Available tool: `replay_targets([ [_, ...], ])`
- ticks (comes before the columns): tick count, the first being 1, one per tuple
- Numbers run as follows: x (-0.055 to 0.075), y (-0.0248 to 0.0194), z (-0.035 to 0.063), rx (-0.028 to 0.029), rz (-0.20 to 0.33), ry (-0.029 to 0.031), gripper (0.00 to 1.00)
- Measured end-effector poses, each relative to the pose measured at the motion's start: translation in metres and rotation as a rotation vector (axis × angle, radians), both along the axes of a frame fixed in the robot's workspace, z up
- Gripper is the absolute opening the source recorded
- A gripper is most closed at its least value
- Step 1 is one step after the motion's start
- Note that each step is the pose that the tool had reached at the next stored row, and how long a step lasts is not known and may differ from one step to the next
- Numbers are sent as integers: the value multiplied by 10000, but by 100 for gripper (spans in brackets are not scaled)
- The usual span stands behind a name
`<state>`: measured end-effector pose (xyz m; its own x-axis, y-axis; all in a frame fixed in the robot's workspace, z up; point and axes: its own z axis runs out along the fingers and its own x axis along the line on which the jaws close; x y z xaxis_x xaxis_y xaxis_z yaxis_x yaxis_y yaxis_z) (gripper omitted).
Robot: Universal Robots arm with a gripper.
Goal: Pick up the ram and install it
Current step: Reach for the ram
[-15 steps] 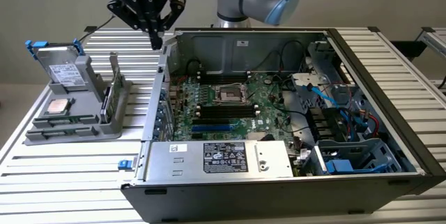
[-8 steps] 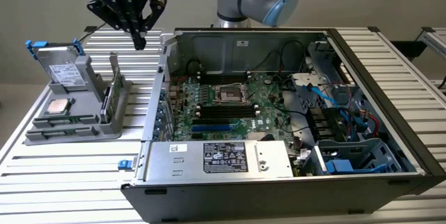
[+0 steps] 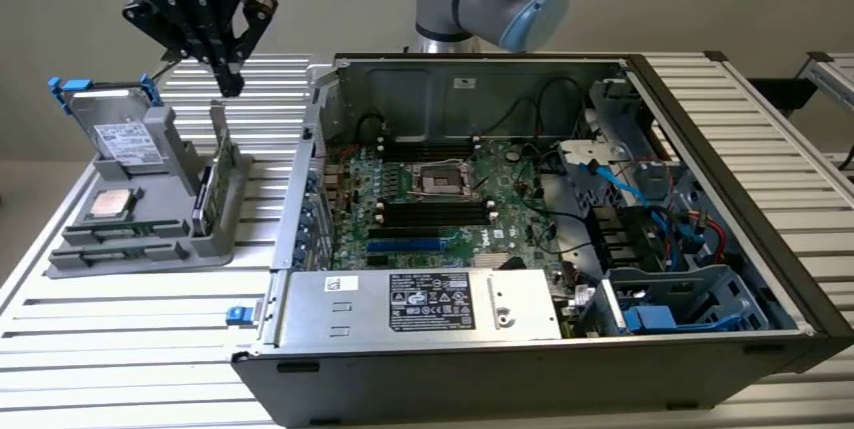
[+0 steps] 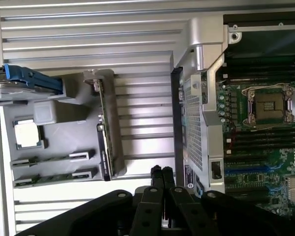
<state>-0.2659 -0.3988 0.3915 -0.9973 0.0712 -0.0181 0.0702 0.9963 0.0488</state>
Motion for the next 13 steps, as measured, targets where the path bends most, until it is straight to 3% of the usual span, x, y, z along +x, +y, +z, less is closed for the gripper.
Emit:
replay_targets([
  [9,-410,0,-40,1,1,27,10],
  [13,-594,0,-65,0,2,74,10],
])
